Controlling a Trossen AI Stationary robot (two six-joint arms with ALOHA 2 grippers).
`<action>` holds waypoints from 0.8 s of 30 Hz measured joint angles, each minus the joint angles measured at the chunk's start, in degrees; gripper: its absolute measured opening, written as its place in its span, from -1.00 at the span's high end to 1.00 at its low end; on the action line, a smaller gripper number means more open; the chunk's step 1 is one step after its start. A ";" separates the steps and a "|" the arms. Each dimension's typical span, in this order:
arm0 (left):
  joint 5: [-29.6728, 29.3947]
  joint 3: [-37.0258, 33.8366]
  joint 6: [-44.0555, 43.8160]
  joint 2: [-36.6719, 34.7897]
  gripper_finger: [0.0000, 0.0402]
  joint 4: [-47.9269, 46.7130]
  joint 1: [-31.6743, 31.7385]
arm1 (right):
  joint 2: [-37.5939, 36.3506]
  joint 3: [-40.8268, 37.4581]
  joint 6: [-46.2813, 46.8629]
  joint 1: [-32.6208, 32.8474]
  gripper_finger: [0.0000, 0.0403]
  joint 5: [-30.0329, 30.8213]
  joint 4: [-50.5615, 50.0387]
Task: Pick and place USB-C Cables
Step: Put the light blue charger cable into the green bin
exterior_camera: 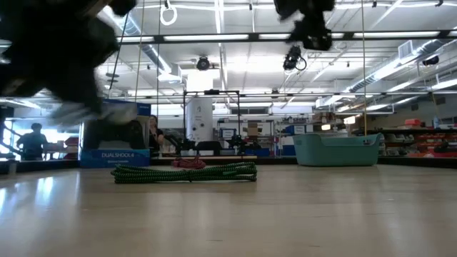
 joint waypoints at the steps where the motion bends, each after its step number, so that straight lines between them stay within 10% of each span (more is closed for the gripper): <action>1: -3.60 0.10 0.02 -0.88 0.87 1.27 0.06 | 0.00 0.00 0.02 0.00 0.11 -1.47 3.38; 11: -30.95 0.19 15.19 -7.56 0.84 19.79 2.71 | -0.02 0.00 4.50 0.05 0.11 -3.05 20.03; 24: -16.88 0.18 35.58 -7.80 0.84 42.33 14.96 | 1.03 0.00 3.57 -0.05 0.12 -0.31 24.55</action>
